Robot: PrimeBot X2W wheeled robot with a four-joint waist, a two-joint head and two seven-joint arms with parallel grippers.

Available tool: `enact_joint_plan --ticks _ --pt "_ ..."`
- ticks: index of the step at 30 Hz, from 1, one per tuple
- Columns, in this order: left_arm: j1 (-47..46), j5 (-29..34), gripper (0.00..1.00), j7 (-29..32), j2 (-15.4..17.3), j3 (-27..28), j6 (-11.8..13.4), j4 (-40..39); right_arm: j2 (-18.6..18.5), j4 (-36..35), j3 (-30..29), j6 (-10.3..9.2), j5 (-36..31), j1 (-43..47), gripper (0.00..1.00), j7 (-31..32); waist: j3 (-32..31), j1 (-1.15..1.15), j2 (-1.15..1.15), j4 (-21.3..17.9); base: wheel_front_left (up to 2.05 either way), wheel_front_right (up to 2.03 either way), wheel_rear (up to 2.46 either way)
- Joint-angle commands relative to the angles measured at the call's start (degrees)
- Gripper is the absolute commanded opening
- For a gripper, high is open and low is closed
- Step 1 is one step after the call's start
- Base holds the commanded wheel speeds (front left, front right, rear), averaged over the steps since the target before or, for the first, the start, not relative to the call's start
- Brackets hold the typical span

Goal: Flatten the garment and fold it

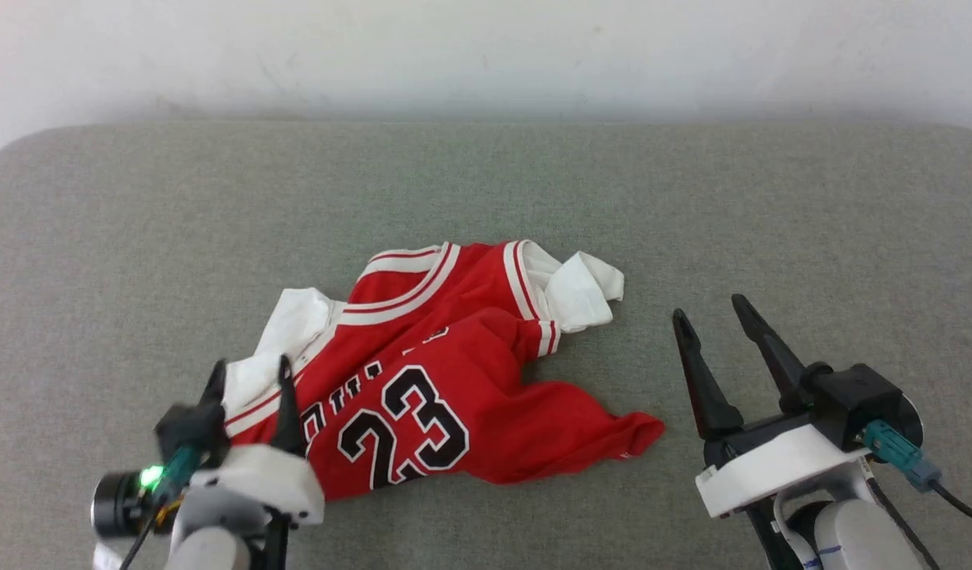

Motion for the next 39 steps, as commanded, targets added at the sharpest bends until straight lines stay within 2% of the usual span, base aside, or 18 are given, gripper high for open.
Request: enact_joint_plan --ticks 1,8,12,18,21,26,27,28,29,34,39 --pt "-3.5 1.8 1.0 2.0 1.3 -1.8 -1.4 0.9 0.1 -0.3 0.3 -0.11 0.0 -0.5 1.0 0.0 0.7 0.0 0.0 -0.7 0.0 0.0 0.0" --pt "-12.8 5.2 1.0 12.4 5.9 -6.2 -6.1 6.6 0.1 -0.3 0.9 -0.11 0.0 -1.6 1.0 -0.1 2.6 0.0 0.0 -3.4 0.0 0.0 0.0" --pt "-17.2 4.6 1.0 18.0 7.8 -6.8 -8.8 10.1 0.1 0.0 1.1 -0.11 0.2 -2.2 1.0 -0.4 4.4 0.0 0.0 -5.8 0.0 0.0 0.0" --pt "-20.5 0.3 1.0 26.2 8.3 -3.8 -8.3 15.0 0.1 0.7 1.5 -0.11 0.5 -3.2 1.0 -1.1 6.5 0.0 0.0 -9.0 0.0 0.0 0.0" --pt "-21.0 -1.4 1.0 31.0 8.4 -2.3 -6.7 17.4 0.1 1.0 1.5 -0.11 0.6 -3.7 1.0 -1.4 7.2 0.0 0.0 -10.1 0.0 0.0 0.0" --pt "-20.9 -4.1 1.0 34.8 8.5 -0.1 -4.8 19.4 0.1 1.5 1.7 -0.11 0.6 -4.1 1.0 -1.8 7.7 0.0 0.0 -11.2 0.0 0.0 0.0" --pt "-20.8 -4.4 0.52 34.9 8.4 0.4 -4.3 19.4 0.1 1.6 1.7 -0.11 0.6 -4.2 1.0 -1.8 7.7 0.0 0.0 -11.3 0.0 0.0 0.0" --pt "-20.5 -4.6 0.17 34.9 8.5 0.7 -3.8 19.3 0.1 1.6 1.6 -0.11 0.6 -4.2 1.0 -1.9 7.7 0.0 0.0 -11.3 0.0 0.0 0.0" --pt "-20.2 -4.7 0.0 35.4 8.6 0.9 -3.5 19.3 0.1 1.7 1.6 -0.11 0.6 -4.3 1.0 -1.9 7.6 0.0 0.0 -11.3 0.0 0.0 0.0" --pt "-18.3 -5.6 0.0 36.1 8.8 1.2 -3.1 16.7 0.1 2.0 0.9 -0.11 0.5 -4.2 1.0 -1.9 7.0 0.0 0.0 -10.2 0.0 0.0 0.0" --pt "-16.2 -7.1 0.0 32.8 8.1 3.1 -2.0 12.4 0.1 2.1 1.4 -0.11 -0.4 -4.6 1.0 -1.5 5.8 0.0 0.0 -8.3 0.0 0.0 0.0"
